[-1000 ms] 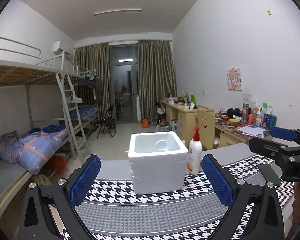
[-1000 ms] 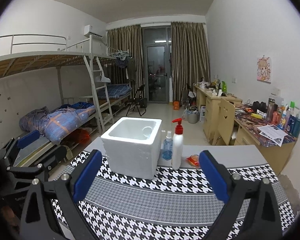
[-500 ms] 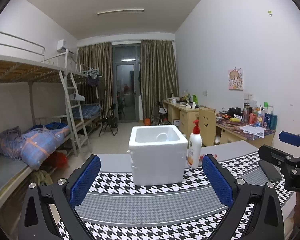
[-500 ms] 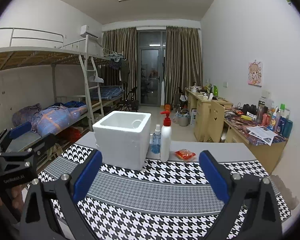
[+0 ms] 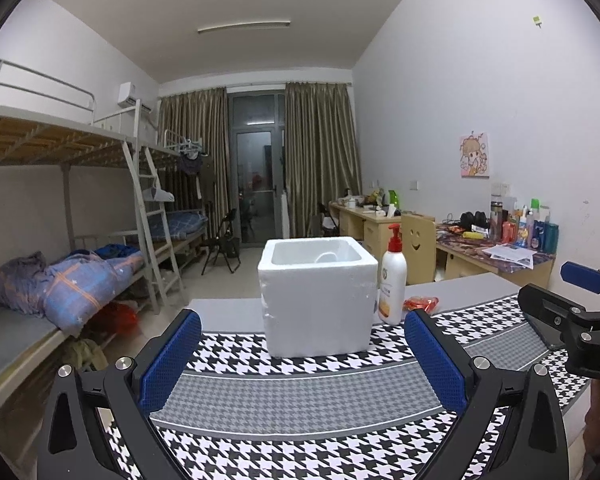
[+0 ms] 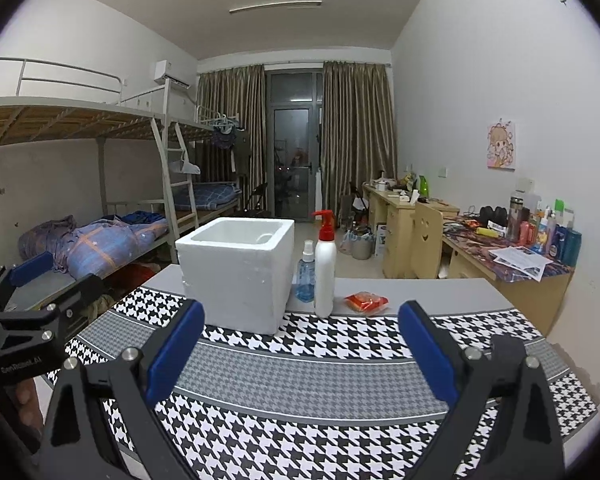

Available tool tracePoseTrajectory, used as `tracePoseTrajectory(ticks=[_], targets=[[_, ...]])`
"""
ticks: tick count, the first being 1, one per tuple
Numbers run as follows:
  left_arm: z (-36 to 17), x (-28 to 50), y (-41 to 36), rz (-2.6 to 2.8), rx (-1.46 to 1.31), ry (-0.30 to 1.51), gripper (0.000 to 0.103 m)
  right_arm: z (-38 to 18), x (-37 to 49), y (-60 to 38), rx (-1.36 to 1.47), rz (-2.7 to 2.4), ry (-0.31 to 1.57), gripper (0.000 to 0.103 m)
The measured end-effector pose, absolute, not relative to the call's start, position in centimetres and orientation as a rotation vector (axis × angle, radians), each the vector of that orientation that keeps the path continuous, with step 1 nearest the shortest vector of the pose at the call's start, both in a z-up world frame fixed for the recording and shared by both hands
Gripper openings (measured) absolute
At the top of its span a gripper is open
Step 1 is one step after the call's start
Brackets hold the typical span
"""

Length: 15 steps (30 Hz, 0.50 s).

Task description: Organize soft objects

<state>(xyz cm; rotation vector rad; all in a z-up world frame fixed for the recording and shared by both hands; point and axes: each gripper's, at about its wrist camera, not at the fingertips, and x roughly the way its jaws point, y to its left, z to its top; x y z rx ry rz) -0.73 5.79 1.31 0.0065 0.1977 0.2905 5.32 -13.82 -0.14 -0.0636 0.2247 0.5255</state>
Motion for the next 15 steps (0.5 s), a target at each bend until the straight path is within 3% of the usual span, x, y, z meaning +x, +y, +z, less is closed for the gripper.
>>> tracePoseTrajectory(ticks=[15], targets=[[-0.8,-1.0,6.3,0.292,-0.01,0.218,0.102,-2.5,5.8,-14.1,-0.047,0.493,0.227,0.1]])
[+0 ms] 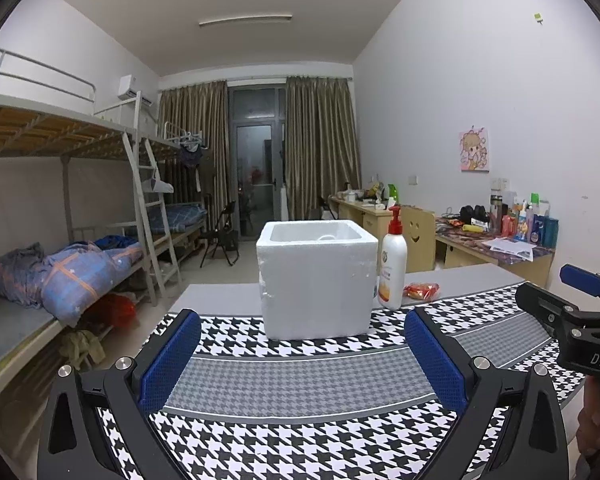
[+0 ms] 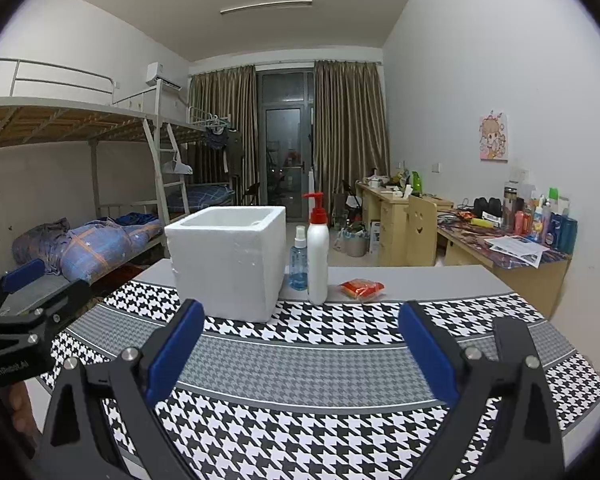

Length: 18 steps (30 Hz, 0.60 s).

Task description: Organize soft objects

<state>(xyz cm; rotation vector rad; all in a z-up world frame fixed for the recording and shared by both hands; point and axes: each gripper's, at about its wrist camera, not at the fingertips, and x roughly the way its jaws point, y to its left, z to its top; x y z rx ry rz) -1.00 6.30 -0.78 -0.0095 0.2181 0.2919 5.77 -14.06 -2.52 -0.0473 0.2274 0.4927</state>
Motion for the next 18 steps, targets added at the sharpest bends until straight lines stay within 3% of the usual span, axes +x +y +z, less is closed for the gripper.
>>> tracePoseTrajectory(ticks=[18], targets=[[-1.9,-0.7,6.3,0.283,-0.023,0.248,0.102,-3.3,5.7,-13.7,-0.054,0.494,0.239,0.101]])
